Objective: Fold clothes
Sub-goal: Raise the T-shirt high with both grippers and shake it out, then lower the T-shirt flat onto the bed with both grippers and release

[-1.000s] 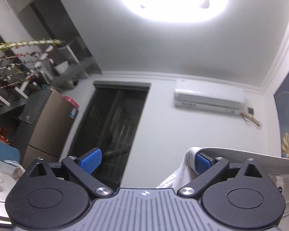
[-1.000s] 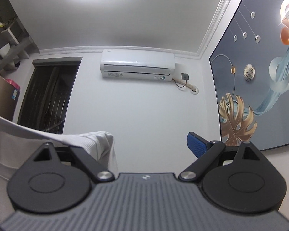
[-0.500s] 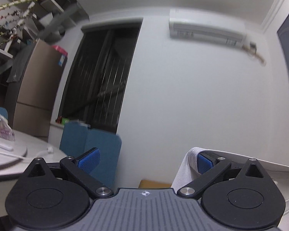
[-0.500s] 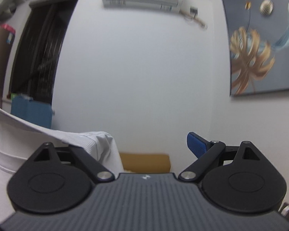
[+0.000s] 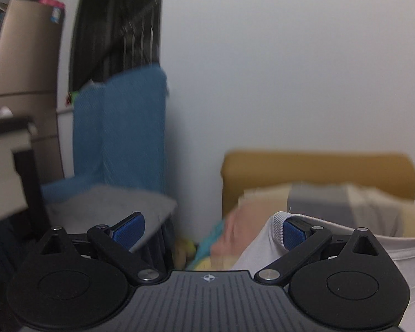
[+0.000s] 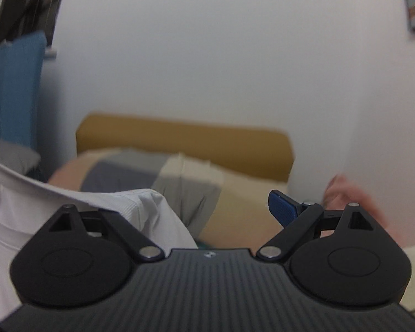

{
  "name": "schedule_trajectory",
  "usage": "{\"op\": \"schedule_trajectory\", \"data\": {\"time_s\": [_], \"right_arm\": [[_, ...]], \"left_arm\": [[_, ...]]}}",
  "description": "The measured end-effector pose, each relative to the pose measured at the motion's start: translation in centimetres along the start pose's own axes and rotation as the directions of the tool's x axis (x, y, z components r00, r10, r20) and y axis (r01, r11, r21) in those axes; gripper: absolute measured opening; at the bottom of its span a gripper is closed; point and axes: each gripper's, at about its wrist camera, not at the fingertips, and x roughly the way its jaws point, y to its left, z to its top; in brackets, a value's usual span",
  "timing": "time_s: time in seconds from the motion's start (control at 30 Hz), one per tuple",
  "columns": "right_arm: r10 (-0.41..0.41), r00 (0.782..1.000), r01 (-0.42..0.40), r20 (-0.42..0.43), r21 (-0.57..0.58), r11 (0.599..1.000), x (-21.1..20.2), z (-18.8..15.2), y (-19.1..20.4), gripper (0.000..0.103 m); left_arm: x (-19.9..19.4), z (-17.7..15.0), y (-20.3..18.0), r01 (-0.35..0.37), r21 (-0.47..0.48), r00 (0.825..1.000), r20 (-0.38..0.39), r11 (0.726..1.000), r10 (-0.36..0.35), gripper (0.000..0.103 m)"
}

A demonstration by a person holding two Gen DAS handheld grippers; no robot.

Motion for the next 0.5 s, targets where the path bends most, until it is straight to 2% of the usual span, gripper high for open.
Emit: {"op": "schedule_trajectory", "data": {"time_s": [0.13, 0.2, 0.23, 0.3, 0.33, 0.4, 0.43, 0.5], "right_arm": [[0.041, 0.988, -0.044, -0.150, -0.015, 0.999, 6.8, -4.3, 2.0, 0.092], [0.092, 0.966, -0.098, -0.242, -0.010, 0.995, 9.4, -6.1, 3.0, 0.092], [0.111, 0.949, -0.122, -0.295, -0.019, 0.992, 10.4, -6.8, 3.7, 0.092], [0.179, 0.900, -0.205, -0.397, -0.024, 0.979, 11.7, -7.9, 5.0, 0.092], [0.225, 0.869, -0.257, -0.441, -0.013, 0.966, 12.2, -8.3, 5.5, 0.092], [0.280, 0.832, -0.312, -0.479, 0.013, 0.950, 12.2, -8.6, 6.4, 0.092], [0.314, 0.810, -0.340, -0.496, 0.041, 0.940, 12.0, -8.5, 6.6, 0.092], [0.386, 0.759, -0.391, -0.524, 0.106, 0.914, 11.4, -8.4, 7.0, 0.092]], "left_arm": [[7.0, -5.3, -0.7, 0.007, 0.009, 0.989, -0.150, 1.000, -0.006, 0.101], [10.1, -7.0, -0.5, 0.038, -0.001, 0.964, -0.264, 0.999, -0.037, 0.100], [11.1, -7.8, -0.5, 0.056, 0.005, 0.948, -0.315, 0.998, -0.052, 0.098], [12.5, -8.6, -0.7, 0.090, 0.017, 0.914, -0.398, 0.996, -0.076, 0.100], [13.2, -8.2, -0.4, 0.129, 0.008, 0.886, -0.450, 0.992, -0.112, 0.102], [14.2, -8.3, -0.2, 0.221, -0.015, 0.805, -0.562, 0.975, -0.191, 0.101], [13.6, -8.3, -0.6, 0.233, 0.005, 0.798, -0.573, 0.972, -0.188, 0.100], [12.2, -7.7, -0.4, 0.241, 0.019, 0.817, -0.543, 0.970, -0.193, 0.102]]}}
